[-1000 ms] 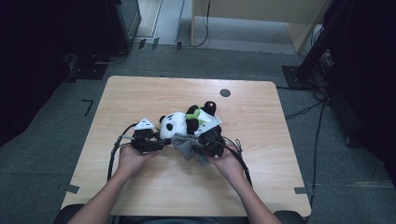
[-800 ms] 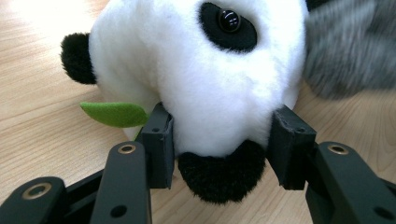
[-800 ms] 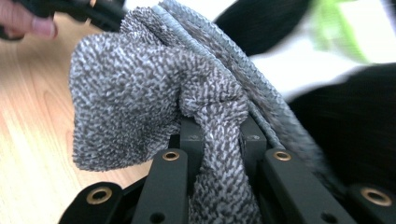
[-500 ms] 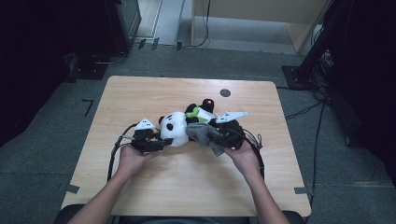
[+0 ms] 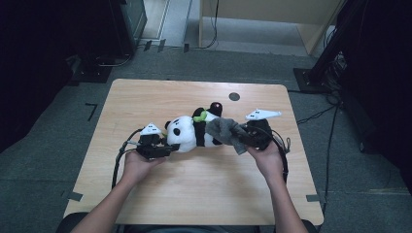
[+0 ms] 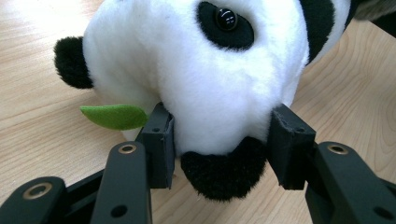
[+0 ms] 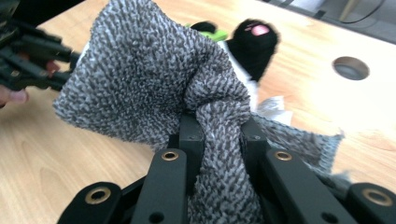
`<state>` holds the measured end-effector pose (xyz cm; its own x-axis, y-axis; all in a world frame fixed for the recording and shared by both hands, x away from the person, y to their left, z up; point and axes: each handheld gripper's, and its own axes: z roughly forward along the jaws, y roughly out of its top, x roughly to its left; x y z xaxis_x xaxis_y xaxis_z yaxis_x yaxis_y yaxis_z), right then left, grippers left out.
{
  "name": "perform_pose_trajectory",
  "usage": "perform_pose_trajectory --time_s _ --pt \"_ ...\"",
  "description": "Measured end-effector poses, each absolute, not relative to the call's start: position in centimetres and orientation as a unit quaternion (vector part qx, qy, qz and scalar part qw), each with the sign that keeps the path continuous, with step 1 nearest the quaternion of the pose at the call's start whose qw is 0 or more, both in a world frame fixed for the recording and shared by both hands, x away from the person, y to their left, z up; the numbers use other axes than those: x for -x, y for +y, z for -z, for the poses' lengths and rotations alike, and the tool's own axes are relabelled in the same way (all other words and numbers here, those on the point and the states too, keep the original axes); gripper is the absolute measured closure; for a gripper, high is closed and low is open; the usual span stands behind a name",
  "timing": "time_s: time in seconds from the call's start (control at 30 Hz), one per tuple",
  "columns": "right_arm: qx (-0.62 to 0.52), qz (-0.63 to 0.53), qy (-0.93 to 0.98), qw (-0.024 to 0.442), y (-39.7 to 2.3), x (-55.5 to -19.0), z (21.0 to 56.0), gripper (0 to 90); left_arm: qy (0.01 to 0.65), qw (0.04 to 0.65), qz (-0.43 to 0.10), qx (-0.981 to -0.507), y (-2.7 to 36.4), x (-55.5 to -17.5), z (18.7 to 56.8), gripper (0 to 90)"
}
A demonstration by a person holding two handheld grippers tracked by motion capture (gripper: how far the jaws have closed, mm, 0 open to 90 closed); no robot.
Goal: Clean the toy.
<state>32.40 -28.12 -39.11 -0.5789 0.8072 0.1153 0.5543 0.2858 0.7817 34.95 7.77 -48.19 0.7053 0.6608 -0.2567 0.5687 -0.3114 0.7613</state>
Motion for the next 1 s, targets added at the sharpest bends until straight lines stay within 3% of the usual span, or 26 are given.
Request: perform_pose_trajectory --time_s 0.5,0.8,1.0 --pt "-0.478 -0.441 0.736 0.189 -31.4 -32.4 37.4 78.2 0.368 0.441 -0.062 -0.816 7.8 -34.9 48.3 50.5" --pt "-0.421 -0.468 0.756 0.179 -26.4 -32.1 36.7 78.2 0.367 0.440 -0.063 -0.817 7.8 -34.8 48.2 50.5" --pt "-0.381 -0.461 0.789 0.139 -21.7 -32.5 38.5 78.2 0.368 0.440 -0.063 -0.817 7.8 -34.8 48.2 50.5"
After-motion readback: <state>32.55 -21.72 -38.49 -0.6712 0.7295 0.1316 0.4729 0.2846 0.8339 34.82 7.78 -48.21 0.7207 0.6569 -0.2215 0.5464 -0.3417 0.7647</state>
